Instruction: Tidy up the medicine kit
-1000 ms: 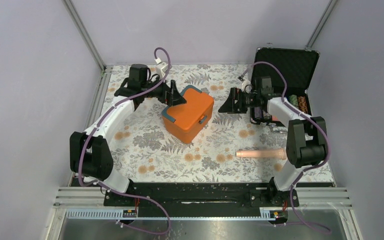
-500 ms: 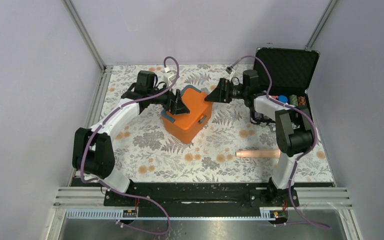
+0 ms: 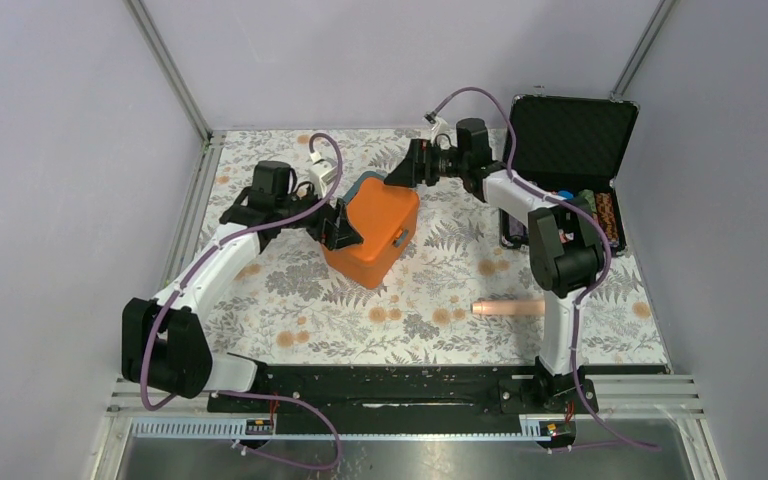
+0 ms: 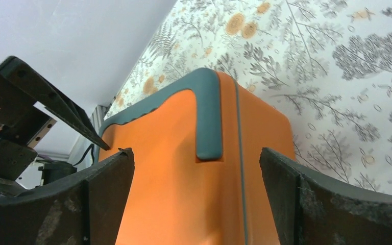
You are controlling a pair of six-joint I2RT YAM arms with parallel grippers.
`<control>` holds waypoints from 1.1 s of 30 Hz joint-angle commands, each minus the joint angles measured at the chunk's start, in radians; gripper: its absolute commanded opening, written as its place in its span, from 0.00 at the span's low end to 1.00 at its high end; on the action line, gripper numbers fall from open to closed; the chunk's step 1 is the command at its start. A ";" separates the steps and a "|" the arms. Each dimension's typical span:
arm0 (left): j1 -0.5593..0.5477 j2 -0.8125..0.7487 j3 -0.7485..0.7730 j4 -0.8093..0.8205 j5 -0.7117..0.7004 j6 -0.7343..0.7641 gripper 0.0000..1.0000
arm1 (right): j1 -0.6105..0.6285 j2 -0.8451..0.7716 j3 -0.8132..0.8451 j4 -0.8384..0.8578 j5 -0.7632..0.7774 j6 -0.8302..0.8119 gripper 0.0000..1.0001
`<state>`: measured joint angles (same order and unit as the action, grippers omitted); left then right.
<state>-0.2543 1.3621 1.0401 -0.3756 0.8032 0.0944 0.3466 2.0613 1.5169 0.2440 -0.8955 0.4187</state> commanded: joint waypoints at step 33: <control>0.044 0.030 0.103 -0.021 -0.038 -0.071 0.94 | 0.032 0.040 0.061 -0.074 -0.029 -0.043 0.93</control>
<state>-0.2131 1.3666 1.0584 -0.3786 0.7731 0.0303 0.3485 2.0655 1.4799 0.0986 -0.9283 0.3614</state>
